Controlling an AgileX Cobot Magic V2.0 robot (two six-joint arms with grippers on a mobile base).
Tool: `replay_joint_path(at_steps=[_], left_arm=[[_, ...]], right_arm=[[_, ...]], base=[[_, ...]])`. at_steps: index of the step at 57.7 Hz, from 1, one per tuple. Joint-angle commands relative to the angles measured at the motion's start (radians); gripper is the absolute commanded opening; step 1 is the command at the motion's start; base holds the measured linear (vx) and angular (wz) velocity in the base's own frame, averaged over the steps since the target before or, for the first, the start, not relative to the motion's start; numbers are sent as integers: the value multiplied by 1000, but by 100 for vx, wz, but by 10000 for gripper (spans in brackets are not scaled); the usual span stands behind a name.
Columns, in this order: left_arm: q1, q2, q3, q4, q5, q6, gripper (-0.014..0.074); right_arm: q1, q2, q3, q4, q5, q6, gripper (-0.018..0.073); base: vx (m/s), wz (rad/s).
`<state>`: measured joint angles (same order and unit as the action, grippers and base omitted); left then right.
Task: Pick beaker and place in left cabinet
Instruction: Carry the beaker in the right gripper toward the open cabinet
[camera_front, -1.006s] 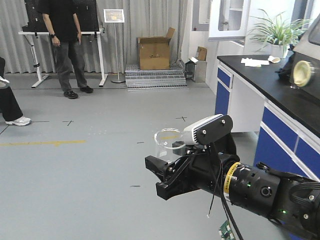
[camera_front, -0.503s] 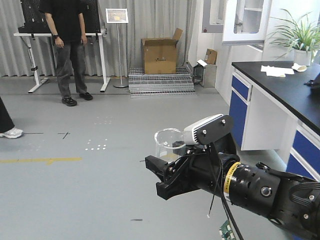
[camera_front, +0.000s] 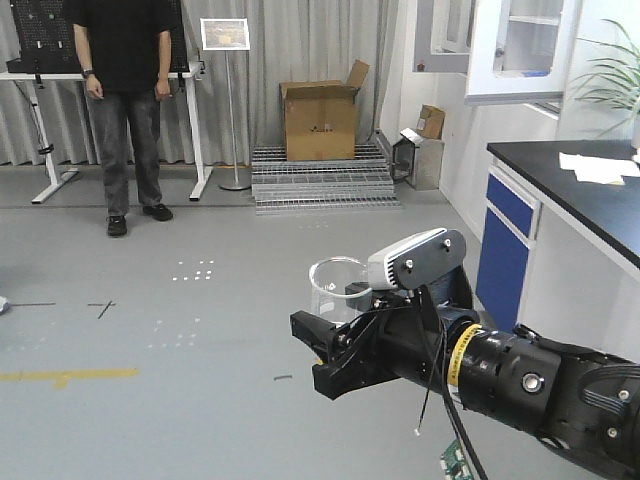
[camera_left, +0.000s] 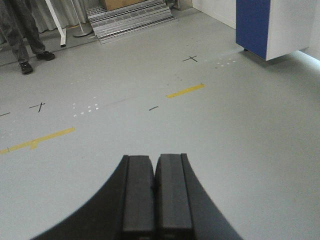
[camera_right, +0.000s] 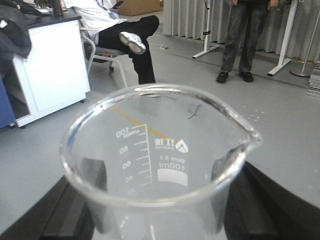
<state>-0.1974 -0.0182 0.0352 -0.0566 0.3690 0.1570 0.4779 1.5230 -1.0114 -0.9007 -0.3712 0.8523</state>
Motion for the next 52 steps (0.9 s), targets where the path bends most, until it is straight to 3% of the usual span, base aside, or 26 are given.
replay_joint_path(at_steps=[1,52], left_arm=[[-6,-9,-19,-5,-81,-1,-6],[-6,-9,-19,-5,-81,-1,-6]], right_arm=[[-1,-41,-29,23,-59,-3,197],[-1,-41,-29,23,-59,-3,197]], base=[[73,3],[73,3]])
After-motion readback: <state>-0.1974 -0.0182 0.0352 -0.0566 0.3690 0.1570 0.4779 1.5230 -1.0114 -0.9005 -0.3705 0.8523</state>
